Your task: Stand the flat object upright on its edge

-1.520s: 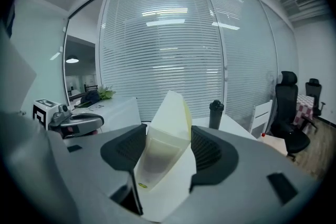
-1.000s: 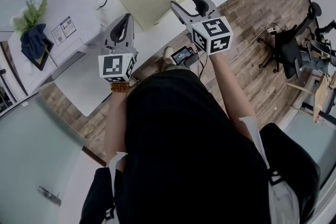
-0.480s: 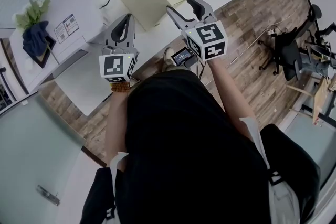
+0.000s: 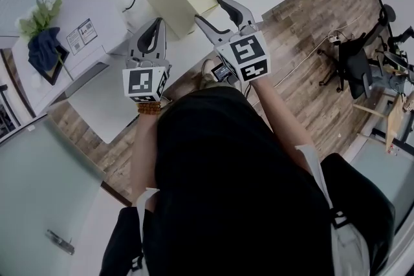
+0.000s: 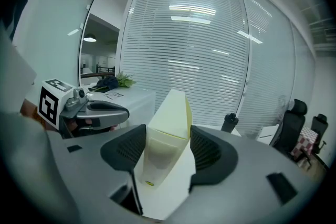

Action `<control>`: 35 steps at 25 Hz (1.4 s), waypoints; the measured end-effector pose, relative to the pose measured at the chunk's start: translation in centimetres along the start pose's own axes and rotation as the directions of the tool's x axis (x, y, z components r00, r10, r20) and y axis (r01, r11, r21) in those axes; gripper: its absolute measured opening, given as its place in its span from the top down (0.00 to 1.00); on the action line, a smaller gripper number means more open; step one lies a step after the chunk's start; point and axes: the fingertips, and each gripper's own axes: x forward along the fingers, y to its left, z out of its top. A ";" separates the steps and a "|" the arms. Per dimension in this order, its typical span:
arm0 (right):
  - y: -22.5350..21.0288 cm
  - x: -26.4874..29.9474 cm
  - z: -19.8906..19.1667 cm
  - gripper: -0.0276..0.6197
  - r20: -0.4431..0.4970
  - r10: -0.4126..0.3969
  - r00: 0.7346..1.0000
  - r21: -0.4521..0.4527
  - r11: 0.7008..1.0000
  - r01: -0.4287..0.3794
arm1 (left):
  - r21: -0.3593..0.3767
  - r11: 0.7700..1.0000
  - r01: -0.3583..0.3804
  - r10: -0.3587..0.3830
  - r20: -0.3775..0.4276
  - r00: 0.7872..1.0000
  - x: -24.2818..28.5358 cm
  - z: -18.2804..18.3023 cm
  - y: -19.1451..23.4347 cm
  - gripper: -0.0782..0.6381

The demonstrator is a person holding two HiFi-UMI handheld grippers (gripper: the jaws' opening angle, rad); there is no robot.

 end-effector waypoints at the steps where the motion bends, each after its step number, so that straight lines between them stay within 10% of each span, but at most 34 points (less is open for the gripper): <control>1: 0.2 0.0 0.0 0.57 0.001 0.003 1.000 -0.002 1.000 -0.003 | 0.000 1.000 0.000 0.000 0.000 1.000 0.0 0.0 0.0 0.88; 24: 3.0 -1.0 1.8 0.57 0.091 0.194 0.977 -0.074 0.979 -0.188 | -0.005 0.997 0.076 -0.076 0.049 0.996 0.1 0.5 -1.8 0.88; 30: 0.7 -2.7 0.2 0.57 0.132 0.374 0.918 -0.178 0.920 -0.349 | 0.017 0.983 0.183 -0.184 0.095 0.978 -0.7 2.1 -3.6 0.88; 35: -0.1 -1.2 -1.9 0.57 0.057 0.510 0.858 -0.289 0.831 -0.475 | 0.077 0.967 0.241 -0.241 -0.014 0.970 -0.9 1.3 -5.6 0.83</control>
